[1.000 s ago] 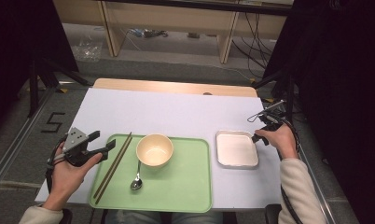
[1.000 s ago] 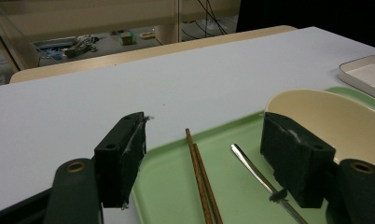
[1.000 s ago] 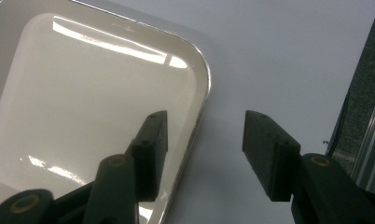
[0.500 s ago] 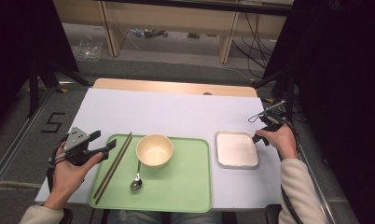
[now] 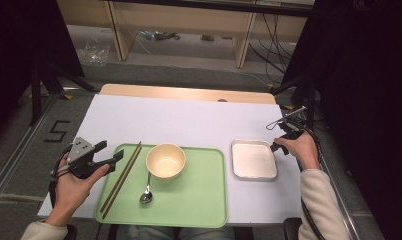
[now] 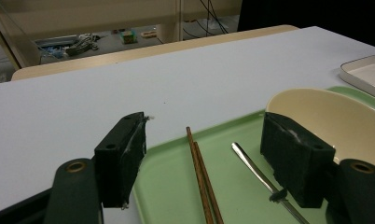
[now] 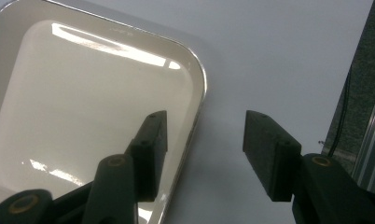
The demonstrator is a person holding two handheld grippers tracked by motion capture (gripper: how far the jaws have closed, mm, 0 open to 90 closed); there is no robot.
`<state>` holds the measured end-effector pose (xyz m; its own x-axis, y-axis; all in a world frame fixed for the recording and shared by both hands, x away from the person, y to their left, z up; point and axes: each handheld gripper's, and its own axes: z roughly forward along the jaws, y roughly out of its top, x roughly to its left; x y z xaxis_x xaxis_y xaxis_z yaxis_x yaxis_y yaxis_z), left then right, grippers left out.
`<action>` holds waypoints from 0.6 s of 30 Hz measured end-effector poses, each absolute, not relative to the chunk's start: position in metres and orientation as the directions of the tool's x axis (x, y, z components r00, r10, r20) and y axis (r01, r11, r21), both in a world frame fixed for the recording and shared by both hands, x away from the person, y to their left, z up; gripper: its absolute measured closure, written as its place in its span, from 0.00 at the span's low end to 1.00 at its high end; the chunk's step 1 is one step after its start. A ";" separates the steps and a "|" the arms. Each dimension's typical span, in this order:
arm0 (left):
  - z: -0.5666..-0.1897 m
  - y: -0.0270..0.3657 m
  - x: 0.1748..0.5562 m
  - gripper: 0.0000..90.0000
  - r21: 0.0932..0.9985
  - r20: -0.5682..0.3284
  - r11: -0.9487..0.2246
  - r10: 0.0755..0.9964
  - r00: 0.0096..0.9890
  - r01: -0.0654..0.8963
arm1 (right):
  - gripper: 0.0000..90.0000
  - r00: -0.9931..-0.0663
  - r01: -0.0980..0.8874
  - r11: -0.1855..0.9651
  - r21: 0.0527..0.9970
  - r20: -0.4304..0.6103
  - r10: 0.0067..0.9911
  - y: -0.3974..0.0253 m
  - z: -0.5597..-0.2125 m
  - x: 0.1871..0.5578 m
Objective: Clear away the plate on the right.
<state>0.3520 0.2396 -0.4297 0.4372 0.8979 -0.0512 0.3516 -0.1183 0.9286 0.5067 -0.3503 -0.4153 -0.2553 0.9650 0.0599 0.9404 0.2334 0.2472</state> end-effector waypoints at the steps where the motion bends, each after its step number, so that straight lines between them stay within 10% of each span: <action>1: -0.430 0.240 0.352 0.34 0.928 -0.052 -0.118 0.898 0.437 0.353 | 0.56 -0.248 0.942 0.225 0.250 0.064 0.967 -0.350 -0.417 0.507; 18: -0.431 0.240 0.353 0.35 0.927 -0.051 -0.124 0.894 0.446 0.353 | 0.56 -0.260 0.943 0.238 0.233 0.069 0.963 -0.356 -0.422 0.509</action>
<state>0.3526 0.2400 -0.4309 0.4458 0.8937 -0.0506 0.3530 -0.1236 0.9274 0.5088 -0.3561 -0.4220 -0.2597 0.9632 0.0692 0.9430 0.2375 0.2329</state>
